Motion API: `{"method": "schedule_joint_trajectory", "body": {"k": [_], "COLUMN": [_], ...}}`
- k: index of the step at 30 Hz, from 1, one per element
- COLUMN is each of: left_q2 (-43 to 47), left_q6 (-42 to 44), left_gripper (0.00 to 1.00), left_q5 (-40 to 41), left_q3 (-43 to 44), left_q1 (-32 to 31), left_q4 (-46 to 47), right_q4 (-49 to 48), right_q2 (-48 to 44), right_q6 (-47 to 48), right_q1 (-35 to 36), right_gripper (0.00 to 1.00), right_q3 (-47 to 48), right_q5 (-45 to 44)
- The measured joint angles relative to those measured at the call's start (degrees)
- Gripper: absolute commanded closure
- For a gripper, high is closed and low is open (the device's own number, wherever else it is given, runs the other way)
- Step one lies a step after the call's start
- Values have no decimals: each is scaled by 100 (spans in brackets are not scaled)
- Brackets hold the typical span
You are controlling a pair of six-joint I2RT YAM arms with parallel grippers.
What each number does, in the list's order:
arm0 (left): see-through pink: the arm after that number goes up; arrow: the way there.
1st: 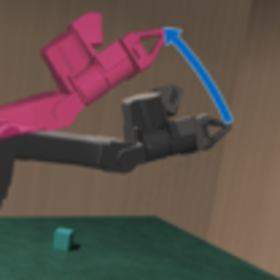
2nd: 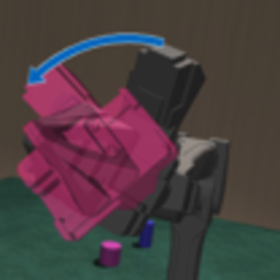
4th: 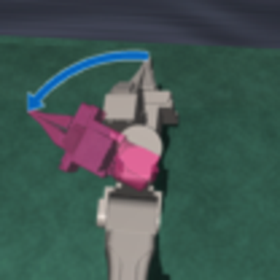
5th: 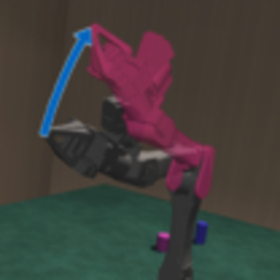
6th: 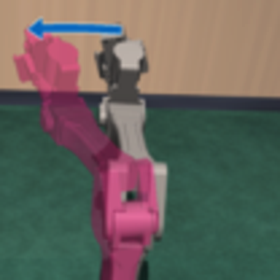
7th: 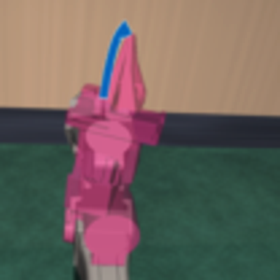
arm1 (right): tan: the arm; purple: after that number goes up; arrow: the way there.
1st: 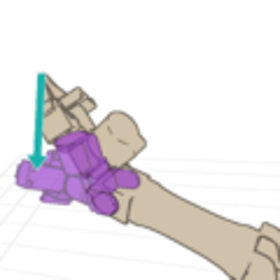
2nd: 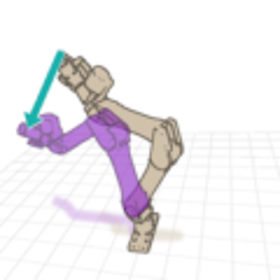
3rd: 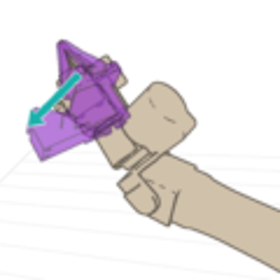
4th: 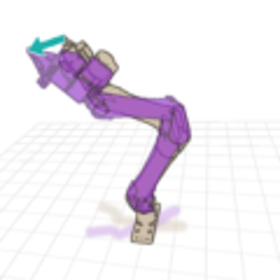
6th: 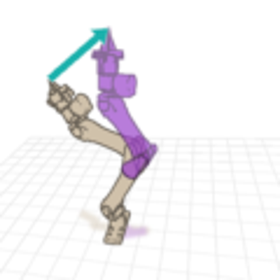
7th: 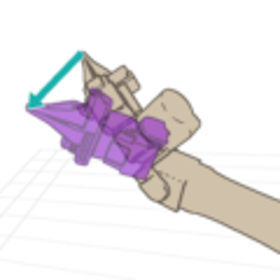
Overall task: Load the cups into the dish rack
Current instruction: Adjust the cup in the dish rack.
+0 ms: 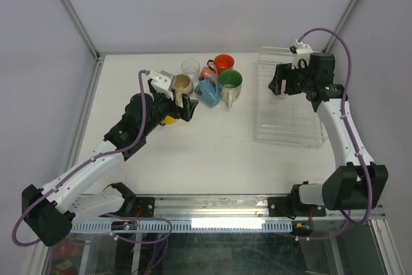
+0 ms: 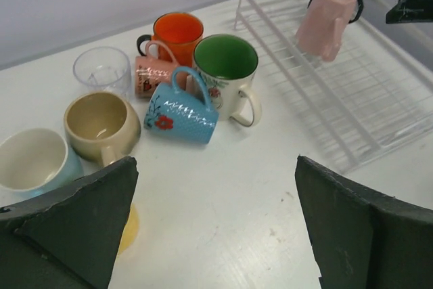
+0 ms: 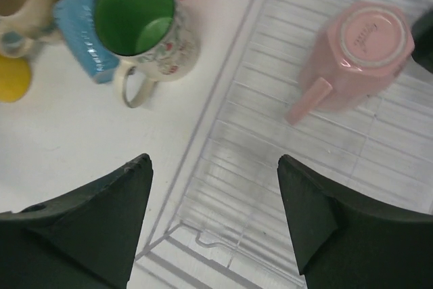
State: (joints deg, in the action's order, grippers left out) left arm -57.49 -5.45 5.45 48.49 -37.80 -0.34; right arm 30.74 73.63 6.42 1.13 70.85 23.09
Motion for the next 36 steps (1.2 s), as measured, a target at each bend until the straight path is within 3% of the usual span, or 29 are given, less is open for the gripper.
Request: {"method": "schedule_joint_trajectory", "body": {"k": [7, 15, 30, 36], "left_q2": [146, 188, 186, 186], "left_q6": [330, 485, 621, 638], "left_gripper": [1, 1, 1, 1], "left_q5": [197, 227, 323, 328], "left_q3": [-57, -59, -66, -66], "left_q1": [0, 0, 0, 0], "left_q4": [-179, -177, -177, -177], "right_q4": [-39, -22, -223, -358], "right_q2": [758, 1974, 2881, 3034], "right_q6": [-837, -1902, -2280, -2208], "right_q1": [345, 463, 463, 459], "right_gripper": [23, 25, 52, 68], "right_q3": [0, 643, 809, 835], "right_q5": [-1989, -3322, -3842, -3845]}}
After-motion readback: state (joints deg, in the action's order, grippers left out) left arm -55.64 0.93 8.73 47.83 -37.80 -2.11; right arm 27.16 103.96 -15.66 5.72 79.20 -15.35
